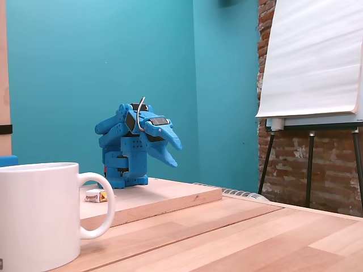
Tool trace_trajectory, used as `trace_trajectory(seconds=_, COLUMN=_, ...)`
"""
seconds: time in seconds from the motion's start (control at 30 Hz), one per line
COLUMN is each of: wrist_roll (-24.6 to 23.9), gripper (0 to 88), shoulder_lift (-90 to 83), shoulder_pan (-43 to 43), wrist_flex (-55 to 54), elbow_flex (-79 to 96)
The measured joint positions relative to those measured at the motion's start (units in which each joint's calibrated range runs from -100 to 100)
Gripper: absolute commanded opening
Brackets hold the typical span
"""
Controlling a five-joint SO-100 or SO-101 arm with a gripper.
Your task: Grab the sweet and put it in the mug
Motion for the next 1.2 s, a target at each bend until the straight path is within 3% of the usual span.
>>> trace_trajectory(seconds=0.57, wrist_roll=0.15, gripper=20.4, shoulder_lift=0.0, shoulder_pan=0.0, wrist_flex=0.0, elbow_flex=-0.27)
trace_trajectory(seconds=0.97, wrist_roll=0.34, gripper=20.4, shoulder_lift=1.09, shoulder_pan=0.07, wrist_flex=0.33, elbow_flex=-12.55)
trace_trajectory(seconds=1.2, wrist_roll=0.0, gripper=20.4, shoulder_lift=1.09, shoulder_pan=0.15, wrist_flex=7.0, elbow_flex=-16.85)
